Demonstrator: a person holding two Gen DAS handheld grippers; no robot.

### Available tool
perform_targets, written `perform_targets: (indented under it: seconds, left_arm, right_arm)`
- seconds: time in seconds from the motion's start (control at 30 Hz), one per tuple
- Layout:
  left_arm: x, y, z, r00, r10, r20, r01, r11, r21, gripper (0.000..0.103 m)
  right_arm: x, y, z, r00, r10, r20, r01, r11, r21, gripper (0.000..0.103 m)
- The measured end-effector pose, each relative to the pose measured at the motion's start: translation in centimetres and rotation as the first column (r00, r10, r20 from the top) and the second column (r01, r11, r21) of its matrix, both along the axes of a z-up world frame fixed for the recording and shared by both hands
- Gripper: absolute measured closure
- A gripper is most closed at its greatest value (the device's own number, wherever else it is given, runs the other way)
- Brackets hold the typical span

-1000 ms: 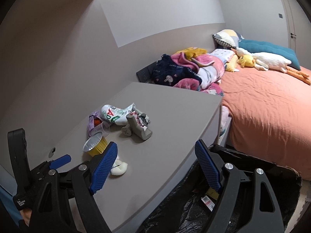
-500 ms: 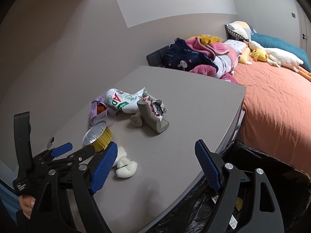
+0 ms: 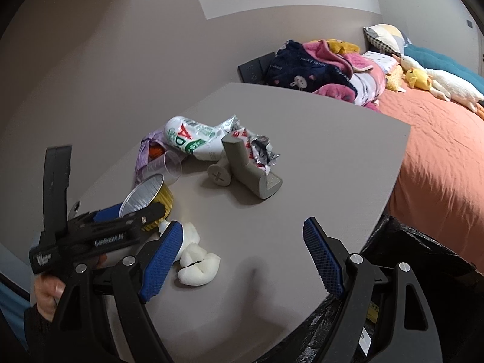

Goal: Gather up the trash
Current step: 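Move both tools back toward the trash pile on the desk, then grasp the foil cup with the left tool while the right tool grasps the white foam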

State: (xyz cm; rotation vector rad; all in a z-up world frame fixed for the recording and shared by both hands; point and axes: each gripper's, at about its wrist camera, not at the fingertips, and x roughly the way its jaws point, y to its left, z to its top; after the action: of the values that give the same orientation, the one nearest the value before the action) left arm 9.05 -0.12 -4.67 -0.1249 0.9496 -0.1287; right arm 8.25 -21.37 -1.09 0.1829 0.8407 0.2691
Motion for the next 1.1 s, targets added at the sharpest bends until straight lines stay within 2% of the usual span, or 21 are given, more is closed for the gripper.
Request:
perform_targets:
  seconds: [0.17, 0.23, 0.3, 0.4, 0.6, 0.63, 0.77, 0.83, 0.93, 1.03, 1.1]
  left_arm:
    - [0.7, 0.3, -0.4, 1.000, -0.004, 0.005, 0.004, 1.000, 0.006, 0.007]
    - [1.0, 0.5, -0.6, 1.000, -0.007, 0.002, 0.007, 1.000, 0.013, 0.017]
    - [0.9, 0.7, -0.5, 1.000, 0.002, 0.014, -0.002, 1.000, 0.028, 0.032]
    - [1.0, 1.5, -0.4, 1.000, 0.007, 0.015, -0.007, 1.000, 0.002, 0.032]
    - [0.6, 2.1, -0.1, 1.000, 0.017, 0.017, -0.017, 1.000, 0.011, 0.033]
    - [0.6, 2.2, 0.0, 1.000, 0.020, 0.020, -0.020, 1.000, 0.009, 0.033]
    - [0.3, 2.6, 0.4, 0.999, 0.026, 0.024, -0.027, 1.000, 0.000, 0.033]
    - [0.0, 2.7, 0.5, 0.999, 0.032, 0.025, -0.032, 0.999, 0.003, 0.033]
    - [-0.4, 2.9, 0.7, 0.999, 0.037, 0.024, -0.037, 0.999, 0.001, 0.033]
    - [-0.9, 2.8, 1.2, 0.999, 0.040, 0.035, -0.040, 0.999, 0.006, 0.033]
    - [-1.3, 2.6, 1.7, 0.998, 0.042, 0.048, -0.043, 0.999, 0.012, 0.033]
  right_arm:
    - [0.4, 1.2, -1.0, 0.999, 0.042, -0.014, -0.042, 0.999, -0.009, 0.021]
    - [0.4, 1.9, -1.3, 0.998, 0.063, -0.019, -0.063, 0.998, -0.020, 0.021]
    - [0.4, 2.7, -1.7, 0.996, 0.087, -0.022, -0.088, 0.996, -0.032, 0.021]
    - [0.5, 4.0, -2.2, 0.992, 0.122, -0.031, -0.124, 0.991, -0.051, 0.021]
    - [1.0, 6.3, -3.5, 0.983, 0.174, -0.056, -0.179, 0.978, -0.102, 0.021]
    - [1.1, 6.6, -3.7, 0.982, 0.181, -0.060, -0.187, 0.976, -0.115, 0.023]
    - [1.1, 7.2, -4.2, 0.973, 0.215, -0.080, -0.223, 0.968, -0.115, 0.048]
    - [1.0, 7.3, -4.3, 0.970, 0.231, -0.080, -0.239, 0.964, -0.116, 0.055]
    - [0.8, 7.5, -4.3, 0.963, 0.254, -0.094, -0.263, 0.959, -0.102, 0.072]
    - [0.8, 7.3, -4.2, 0.963, 0.247, -0.103, -0.255, 0.964, -0.074, 0.078]
    - [0.6, 7.0, -3.9, 0.966, 0.238, -0.099, -0.245, 0.968, -0.064, 0.078]
